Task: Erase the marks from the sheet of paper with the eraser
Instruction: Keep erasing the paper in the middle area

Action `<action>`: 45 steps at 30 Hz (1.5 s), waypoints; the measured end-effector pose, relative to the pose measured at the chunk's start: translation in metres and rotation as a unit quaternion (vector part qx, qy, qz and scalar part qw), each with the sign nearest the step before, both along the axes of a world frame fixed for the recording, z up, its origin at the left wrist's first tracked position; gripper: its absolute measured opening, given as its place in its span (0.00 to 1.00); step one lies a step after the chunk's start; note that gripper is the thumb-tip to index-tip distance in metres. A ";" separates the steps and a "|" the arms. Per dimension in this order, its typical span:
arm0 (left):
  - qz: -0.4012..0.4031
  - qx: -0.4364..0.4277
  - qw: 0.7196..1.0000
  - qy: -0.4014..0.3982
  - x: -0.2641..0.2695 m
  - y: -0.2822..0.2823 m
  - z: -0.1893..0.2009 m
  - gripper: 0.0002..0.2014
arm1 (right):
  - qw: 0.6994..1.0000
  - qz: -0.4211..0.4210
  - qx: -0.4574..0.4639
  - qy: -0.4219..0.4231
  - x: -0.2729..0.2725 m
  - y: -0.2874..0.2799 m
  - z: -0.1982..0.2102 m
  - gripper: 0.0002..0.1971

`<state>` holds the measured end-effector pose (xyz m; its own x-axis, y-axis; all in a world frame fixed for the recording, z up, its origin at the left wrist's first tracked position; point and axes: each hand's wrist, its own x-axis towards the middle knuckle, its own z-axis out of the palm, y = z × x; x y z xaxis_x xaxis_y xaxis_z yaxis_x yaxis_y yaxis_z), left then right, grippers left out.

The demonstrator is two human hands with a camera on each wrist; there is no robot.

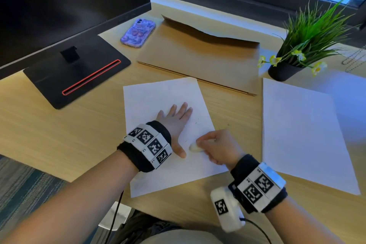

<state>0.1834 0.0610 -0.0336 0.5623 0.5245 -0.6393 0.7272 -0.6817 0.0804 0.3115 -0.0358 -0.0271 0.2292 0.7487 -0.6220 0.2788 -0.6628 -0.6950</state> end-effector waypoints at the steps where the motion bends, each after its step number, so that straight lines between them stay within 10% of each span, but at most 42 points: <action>1: 0.001 0.000 1.000 -0.001 0.000 0.000 0.001 0.66 | 1.000 -0.016 0.006 -0.002 0.005 0.003 0.000 0.05; 27: -0.013 0.006 1.000 -0.005 -0.001 -0.002 -0.002 0.63 | 0.989 -0.114 0.092 -0.036 0.040 0.020 0.005 0.05; 33: -0.021 0.027 0.999 -0.011 -0.004 -0.004 -0.004 0.60 | 0.995 0.054 0.000 0.089 -0.001 0.004 0.008 0.05; 42: -0.008 0.012 1.000 -0.007 -0.008 -0.007 -0.002 0.64 | 0.995 -0.056 0.065 -0.045 0.014 0.044 0.007 0.06; 45: -0.005 0.007 1.000 -0.007 -0.008 -0.007 -0.001 0.64 | 0.998 0.060 0.006 -0.031 0.002 0.027 0.007 0.05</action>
<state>0.1754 0.0542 -0.0351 0.5772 0.5278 -0.6231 0.7188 -0.6905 0.0810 0.3133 -0.0091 -0.0200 0.1748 0.7806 -0.6001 0.3992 -0.6133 -0.6815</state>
